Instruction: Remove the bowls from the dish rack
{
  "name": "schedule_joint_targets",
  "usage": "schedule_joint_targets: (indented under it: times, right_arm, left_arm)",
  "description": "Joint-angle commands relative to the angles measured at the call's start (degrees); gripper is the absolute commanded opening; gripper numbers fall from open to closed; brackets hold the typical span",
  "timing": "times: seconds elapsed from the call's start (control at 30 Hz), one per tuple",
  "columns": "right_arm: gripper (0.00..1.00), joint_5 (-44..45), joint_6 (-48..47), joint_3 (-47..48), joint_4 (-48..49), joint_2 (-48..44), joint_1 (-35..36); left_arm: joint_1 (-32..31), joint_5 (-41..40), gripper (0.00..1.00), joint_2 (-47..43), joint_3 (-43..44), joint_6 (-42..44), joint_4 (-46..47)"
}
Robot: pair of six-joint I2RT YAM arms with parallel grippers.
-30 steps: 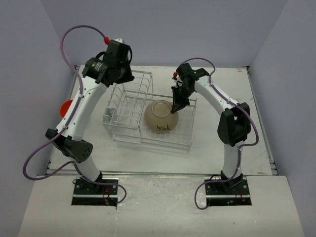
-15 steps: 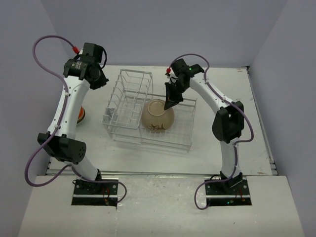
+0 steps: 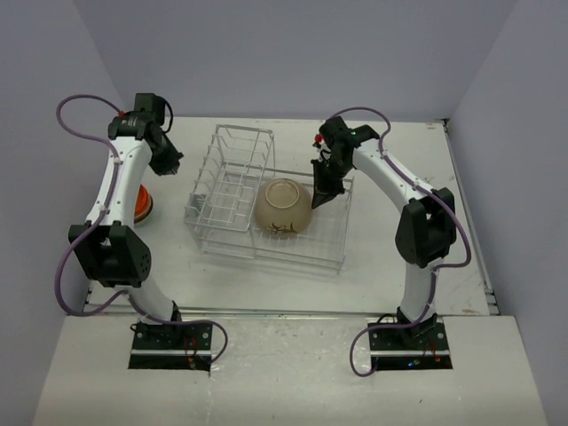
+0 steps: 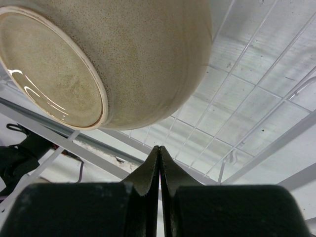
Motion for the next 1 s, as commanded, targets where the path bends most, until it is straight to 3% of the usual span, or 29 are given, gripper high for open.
schedule_joint_targets:
  times: [0.0, 0.27, 0.6, 0.97]
  right_arm:
    - [0.00, 1.52, 0.80, 0.18, 1.07, -1.51, -0.07]
    - [0.00, 2.48, 1.50, 3.52, 0.11, 3.24, -0.07]
    - [0.00, 2.83, 2.03, 1.33, 1.95, 4.38, 0.02]
    - [0.00, -3.40, 0.27, 4.14, 2.48, 8.08, 0.45]
  left_arm:
    - [-0.05, 7.58, 0.00, 0.81, -4.61, -0.64, 5.64]
    - [-0.06, 16.65, 0.00, 3.10, -13.33, 1.03, 14.79]
    - [-0.23, 19.03, 0.00, 8.89, -11.58, 1.91, 16.73]
    - [-1.55, 23.16, 0.00, 13.73, -9.47, 4.28, 16.11]
